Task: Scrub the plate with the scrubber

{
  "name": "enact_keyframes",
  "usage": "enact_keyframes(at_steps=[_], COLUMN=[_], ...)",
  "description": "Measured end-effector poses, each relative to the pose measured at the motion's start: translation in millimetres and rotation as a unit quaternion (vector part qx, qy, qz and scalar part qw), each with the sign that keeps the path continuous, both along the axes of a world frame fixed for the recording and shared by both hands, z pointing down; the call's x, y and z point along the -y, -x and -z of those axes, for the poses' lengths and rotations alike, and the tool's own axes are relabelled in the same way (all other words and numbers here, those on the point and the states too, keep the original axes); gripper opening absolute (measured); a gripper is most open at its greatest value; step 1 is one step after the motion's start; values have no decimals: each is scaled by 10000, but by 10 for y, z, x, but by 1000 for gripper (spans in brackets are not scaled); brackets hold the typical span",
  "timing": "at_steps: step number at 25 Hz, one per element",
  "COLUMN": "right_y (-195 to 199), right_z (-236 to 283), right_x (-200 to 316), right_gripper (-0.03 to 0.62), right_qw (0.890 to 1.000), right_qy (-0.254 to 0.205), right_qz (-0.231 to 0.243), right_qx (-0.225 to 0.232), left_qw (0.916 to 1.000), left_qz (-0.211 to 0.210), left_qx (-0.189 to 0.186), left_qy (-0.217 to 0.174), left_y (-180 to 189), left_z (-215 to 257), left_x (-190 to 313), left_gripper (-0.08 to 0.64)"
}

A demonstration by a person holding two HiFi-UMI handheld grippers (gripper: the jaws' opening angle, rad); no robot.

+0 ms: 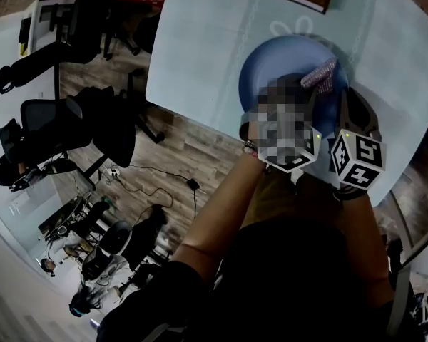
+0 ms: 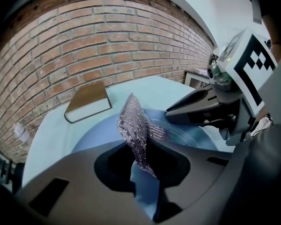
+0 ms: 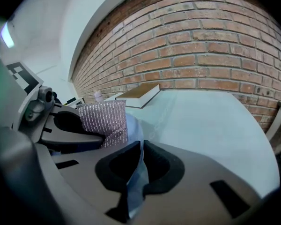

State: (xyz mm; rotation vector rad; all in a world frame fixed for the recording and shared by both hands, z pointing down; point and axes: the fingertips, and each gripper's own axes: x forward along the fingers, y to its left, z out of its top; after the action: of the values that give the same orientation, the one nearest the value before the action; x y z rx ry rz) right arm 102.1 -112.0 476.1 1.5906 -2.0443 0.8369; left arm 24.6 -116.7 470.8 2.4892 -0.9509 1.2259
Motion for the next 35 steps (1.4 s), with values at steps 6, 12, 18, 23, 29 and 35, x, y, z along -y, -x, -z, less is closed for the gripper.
enact_keyframes(at_steps=[6, 12, 18, 23, 29, 35], right_y=[17, -16, -17, -12, -24, -10], right_z=[-5, -9, 6, -33, -18, -28], right_x=[-1, -4, -13, 0, -8, -14], right_gripper=[48, 48, 48, 48, 48, 48], right_qw=[10000, 10000, 10000, 10000, 10000, 9999], right_qy=[20, -6, -1, 0, -36, -43], right_qz=[28, 15, 19, 17, -15, -39], right_qx=[4, -7, -15, -27, -57, -84], left_qw=[9995, 9973, 9945, 9931, 9932, 9948], left_qz=[169, 469, 737, 780, 705, 520], left_qx=[188, 421, 633, 804, 915, 873], left_qy=[-209, -377, -402, -351, -158, 63], left_y=[135, 390, 709, 914, 1021, 1002], left_z=[-2, 2, 18, -28, -10, -15], left_x=[227, 397, 423, 288, -1, -322], left_gripper=[78, 78, 78, 77, 77, 77])
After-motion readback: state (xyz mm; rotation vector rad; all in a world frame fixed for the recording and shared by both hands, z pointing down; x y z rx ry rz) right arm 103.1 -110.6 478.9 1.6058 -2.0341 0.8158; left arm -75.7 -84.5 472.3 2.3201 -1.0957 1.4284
